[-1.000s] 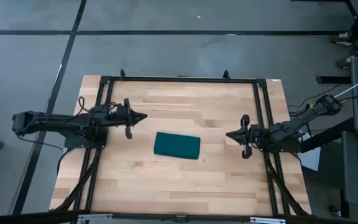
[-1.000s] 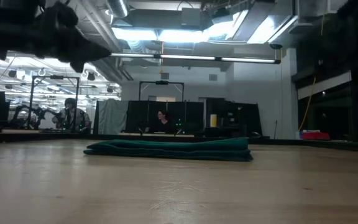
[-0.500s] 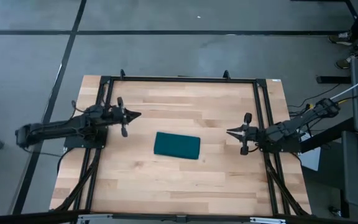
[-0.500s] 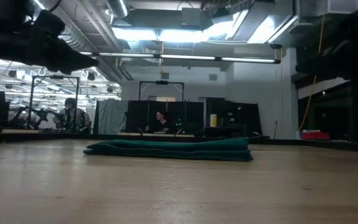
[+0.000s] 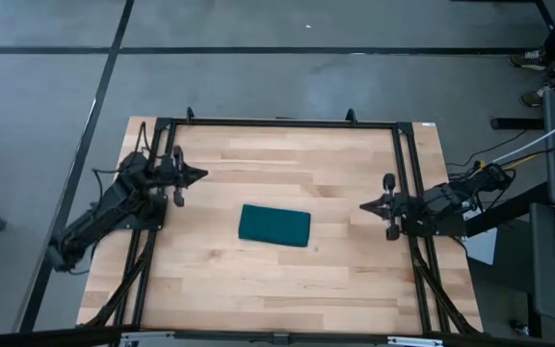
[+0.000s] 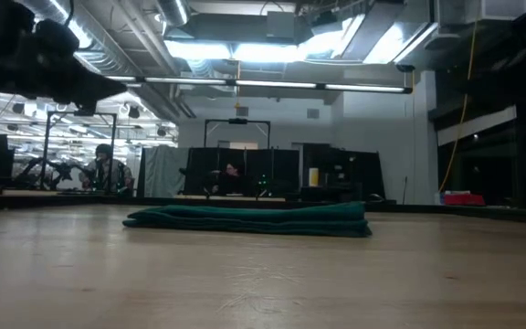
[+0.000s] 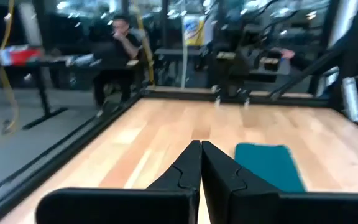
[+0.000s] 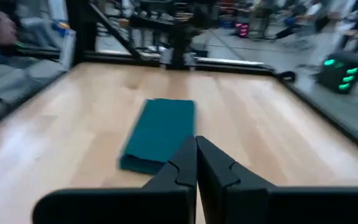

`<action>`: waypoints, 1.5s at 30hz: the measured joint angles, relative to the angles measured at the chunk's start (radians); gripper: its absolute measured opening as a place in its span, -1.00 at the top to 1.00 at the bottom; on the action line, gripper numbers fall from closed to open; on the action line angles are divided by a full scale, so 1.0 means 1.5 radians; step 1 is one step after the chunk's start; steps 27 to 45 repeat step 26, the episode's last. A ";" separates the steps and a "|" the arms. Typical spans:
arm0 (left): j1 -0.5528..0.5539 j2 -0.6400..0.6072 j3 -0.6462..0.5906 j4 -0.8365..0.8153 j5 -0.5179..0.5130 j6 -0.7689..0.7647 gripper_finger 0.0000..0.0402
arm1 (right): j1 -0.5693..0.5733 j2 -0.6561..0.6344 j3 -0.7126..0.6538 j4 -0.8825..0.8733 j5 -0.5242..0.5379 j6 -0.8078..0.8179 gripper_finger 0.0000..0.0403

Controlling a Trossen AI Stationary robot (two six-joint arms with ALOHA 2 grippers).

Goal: Fold microfiber towels
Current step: Return To Home Position

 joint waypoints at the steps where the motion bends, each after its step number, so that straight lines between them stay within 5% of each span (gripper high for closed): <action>1: 0.018 -0.002 0.000 0.010 0.027 -0.004 0.97 | 0.000 0.000 0.001 0.001 -0.014 0.012 0.98; 7: 0.083 -0.002 -0.010 0.023 0.085 -0.025 0.98 | 0.000 0.000 -0.001 0.016 -0.026 0.039 0.90; 14: 0.035 0.003 -0.034 0.102 0.006 -0.038 0.98 | 0.001 0.000 -0.007 0.046 0.015 0.032 0.95; 45: 0.001 0.019 -0.034 0.103 0.004 -0.039 0.97 | 0.001 0.000 -0.008 0.045 0.030 0.049 0.81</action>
